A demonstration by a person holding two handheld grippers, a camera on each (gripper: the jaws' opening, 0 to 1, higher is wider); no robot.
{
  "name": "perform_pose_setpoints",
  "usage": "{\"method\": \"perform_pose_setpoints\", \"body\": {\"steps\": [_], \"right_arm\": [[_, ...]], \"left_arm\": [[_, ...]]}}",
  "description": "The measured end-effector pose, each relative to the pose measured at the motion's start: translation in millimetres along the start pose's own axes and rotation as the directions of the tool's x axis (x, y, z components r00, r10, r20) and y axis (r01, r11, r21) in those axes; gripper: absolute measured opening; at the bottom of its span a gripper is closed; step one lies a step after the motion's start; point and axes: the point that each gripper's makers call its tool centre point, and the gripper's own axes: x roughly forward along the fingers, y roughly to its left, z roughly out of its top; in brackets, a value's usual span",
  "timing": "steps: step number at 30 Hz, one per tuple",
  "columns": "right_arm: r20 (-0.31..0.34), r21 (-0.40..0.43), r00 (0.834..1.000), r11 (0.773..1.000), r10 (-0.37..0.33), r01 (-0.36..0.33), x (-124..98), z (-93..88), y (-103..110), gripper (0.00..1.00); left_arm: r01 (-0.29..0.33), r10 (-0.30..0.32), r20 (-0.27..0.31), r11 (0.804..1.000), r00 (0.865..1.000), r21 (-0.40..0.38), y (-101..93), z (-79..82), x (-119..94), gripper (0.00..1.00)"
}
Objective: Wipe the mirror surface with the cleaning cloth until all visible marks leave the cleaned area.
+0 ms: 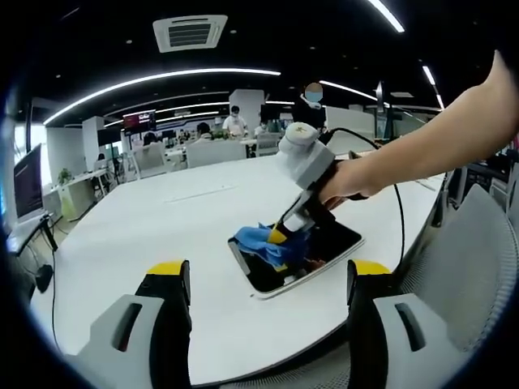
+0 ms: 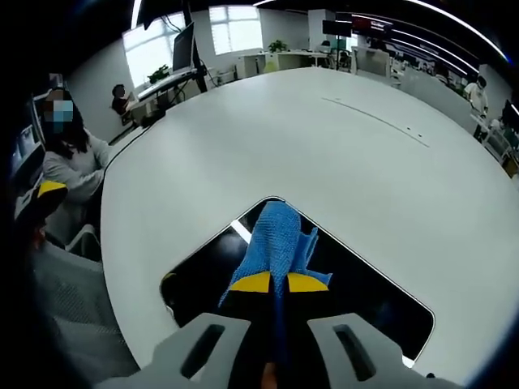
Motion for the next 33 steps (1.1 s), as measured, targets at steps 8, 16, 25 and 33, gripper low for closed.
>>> {"method": "perform_pose_setpoints", "body": {"steps": [8,16,25,33], "right_arm": [[-0.001,-0.003,1.000,1.000,0.023,-0.023,-4.8,-7.0,10.5,0.00],[-0.011,-0.031,0.999,0.998,0.050,-0.050,-10.7,-16.1,23.6,0.00],[-0.016,-0.059,0.997,0.995,0.077,-0.078,-17.6,-27.4,38.4,0.00],[-0.017,-0.070,0.996,0.993,0.089,-0.090,-23.0,-34.7,47.9,0.00]], "left_arm": [[0.000,0.000,0.003,1.000,1.000,0.001,0.7,0.6,0.2,0.77],[0.006,-0.006,0.007,1.000,1.000,0.002,-0.1,1.2,0.2,0.77],[-0.005,0.005,0.001,1.000,1.000,-0.003,1.1,-0.5,0.0,0.83],[-0.005,0.005,-0.019,1.000,1.000,-0.006,0.8,-3.7,0.2,0.85]]}}
